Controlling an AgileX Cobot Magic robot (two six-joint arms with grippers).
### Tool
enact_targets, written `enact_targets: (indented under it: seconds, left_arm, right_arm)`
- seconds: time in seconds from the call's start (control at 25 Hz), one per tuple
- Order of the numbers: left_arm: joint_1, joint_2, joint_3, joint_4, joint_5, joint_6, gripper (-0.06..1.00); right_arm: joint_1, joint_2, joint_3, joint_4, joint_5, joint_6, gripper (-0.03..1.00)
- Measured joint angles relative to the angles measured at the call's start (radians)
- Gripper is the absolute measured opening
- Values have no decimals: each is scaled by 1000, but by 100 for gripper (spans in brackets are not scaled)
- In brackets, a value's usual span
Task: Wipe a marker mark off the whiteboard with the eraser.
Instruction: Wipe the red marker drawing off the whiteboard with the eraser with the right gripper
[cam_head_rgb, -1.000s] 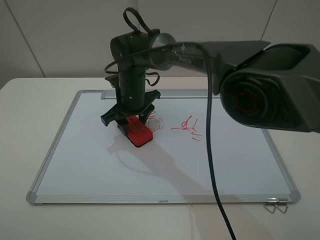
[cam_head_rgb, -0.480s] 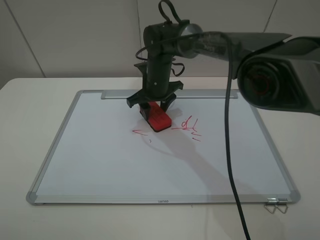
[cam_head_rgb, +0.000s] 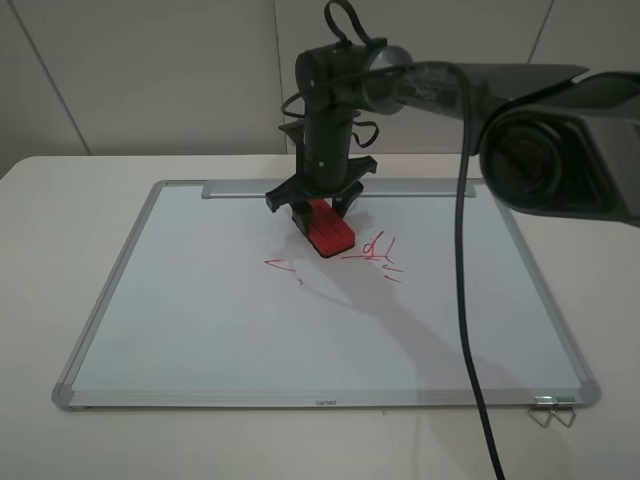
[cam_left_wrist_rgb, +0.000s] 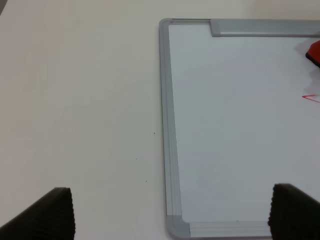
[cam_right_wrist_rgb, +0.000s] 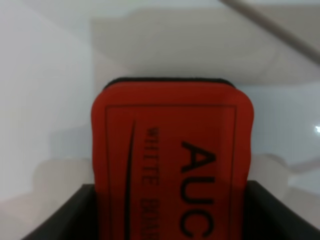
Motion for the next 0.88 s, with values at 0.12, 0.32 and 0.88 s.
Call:
enact_targets:
  seconds: [0.12, 0.32, 0.88]
  left_arm:
    - [0, 0, 0, 0, 0, 0, 77]
    - [0, 0, 0, 0, 0, 0, 77]
    - [0, 0, 0, 0, 0, 0, 77]
  right_arm:
    - [36, 0, 0, 3, 0, 0, 50]
    - [128, 0, 0, 19, 0, 0, 50]
    - [205, -4, 11, 51, -5, 4, 50]
